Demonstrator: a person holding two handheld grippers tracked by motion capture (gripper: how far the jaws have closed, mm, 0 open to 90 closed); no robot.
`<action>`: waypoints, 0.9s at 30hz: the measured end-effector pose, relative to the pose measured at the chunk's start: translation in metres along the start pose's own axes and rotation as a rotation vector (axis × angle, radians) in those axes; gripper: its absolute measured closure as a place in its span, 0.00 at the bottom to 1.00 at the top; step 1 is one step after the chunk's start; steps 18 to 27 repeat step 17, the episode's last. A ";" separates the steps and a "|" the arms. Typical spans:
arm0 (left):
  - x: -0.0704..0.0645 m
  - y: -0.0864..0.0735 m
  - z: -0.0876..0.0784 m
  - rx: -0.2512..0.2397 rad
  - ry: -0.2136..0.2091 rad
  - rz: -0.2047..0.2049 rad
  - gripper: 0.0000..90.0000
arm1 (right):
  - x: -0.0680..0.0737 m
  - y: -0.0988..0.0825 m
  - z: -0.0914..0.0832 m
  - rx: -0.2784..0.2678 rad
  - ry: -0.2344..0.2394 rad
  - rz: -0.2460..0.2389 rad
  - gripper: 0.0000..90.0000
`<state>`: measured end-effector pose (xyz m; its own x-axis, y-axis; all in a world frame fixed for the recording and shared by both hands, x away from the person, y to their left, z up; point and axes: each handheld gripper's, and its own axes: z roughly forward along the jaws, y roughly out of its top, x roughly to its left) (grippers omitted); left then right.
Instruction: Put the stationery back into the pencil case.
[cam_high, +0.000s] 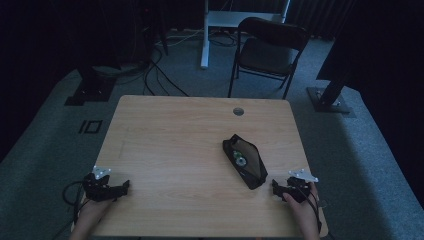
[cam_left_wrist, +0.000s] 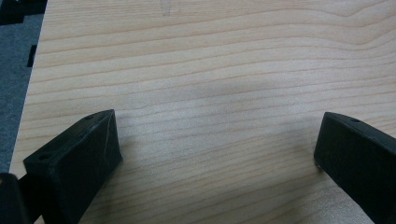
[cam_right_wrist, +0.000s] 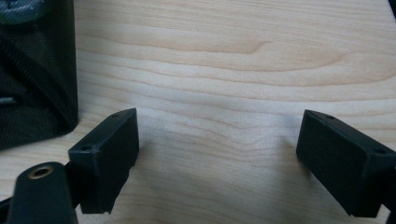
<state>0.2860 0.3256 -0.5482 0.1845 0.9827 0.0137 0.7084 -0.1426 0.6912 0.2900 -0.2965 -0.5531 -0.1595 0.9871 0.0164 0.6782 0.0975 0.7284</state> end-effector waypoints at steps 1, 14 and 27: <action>0.000 0.000 0.000 0.000 0.000 0.000 0.01 | 0.000 0.000 0.000 -0.001 -0.001 0.000 0.14; -0.001 0.000 0.000 0.000 0.006 -0.007 0.01 | -0.001 0.001 0.001 -0.001 0.001 0.000 0.14; -0.001 0.000 0.000 0.001 0.008 -0.009 0.01 | -0.001 0.001 0.001 -0.001 0.001 0.000 0.14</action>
